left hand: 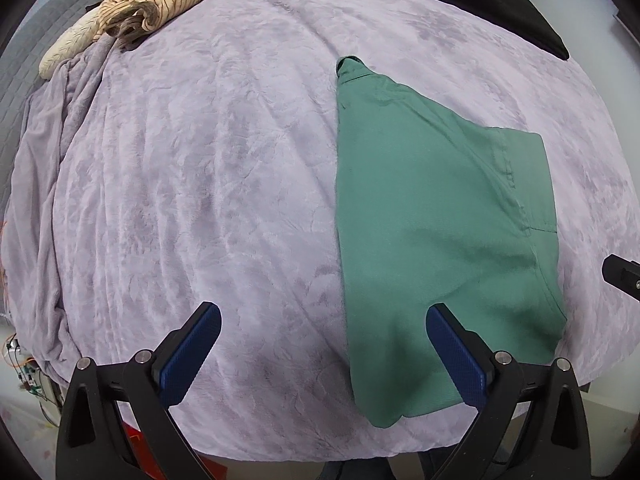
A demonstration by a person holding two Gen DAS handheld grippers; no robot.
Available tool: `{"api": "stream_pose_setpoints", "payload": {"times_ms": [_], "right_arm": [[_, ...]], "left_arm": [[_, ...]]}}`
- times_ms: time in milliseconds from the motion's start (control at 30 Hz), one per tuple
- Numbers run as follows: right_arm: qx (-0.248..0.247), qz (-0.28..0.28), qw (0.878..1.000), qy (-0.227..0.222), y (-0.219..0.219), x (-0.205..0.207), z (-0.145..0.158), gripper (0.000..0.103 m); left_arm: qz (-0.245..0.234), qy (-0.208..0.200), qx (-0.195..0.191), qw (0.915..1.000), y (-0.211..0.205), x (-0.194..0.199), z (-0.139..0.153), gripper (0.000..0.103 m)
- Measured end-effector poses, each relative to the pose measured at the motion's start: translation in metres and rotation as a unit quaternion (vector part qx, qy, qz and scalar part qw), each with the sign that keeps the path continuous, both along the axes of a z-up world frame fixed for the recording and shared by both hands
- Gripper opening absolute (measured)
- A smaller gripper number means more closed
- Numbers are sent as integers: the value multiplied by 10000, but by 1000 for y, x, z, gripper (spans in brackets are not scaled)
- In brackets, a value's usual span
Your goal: Fold large clothes
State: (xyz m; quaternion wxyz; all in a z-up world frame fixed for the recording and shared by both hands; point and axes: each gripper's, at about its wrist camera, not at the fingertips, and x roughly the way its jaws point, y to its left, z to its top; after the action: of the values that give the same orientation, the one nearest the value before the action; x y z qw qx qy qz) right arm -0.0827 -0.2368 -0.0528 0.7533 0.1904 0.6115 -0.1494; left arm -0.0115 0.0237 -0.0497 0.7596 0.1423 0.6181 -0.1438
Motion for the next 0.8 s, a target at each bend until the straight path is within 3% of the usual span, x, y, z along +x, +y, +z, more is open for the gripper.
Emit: {"api": "stream_pose_setpoints", "payload": {"times_ms": [800], "right_arm": [[15,33,10000,39,-2,2,-3,103]], "left_arm": [[106,4,-12,9999,-2,2,2,103]]}}
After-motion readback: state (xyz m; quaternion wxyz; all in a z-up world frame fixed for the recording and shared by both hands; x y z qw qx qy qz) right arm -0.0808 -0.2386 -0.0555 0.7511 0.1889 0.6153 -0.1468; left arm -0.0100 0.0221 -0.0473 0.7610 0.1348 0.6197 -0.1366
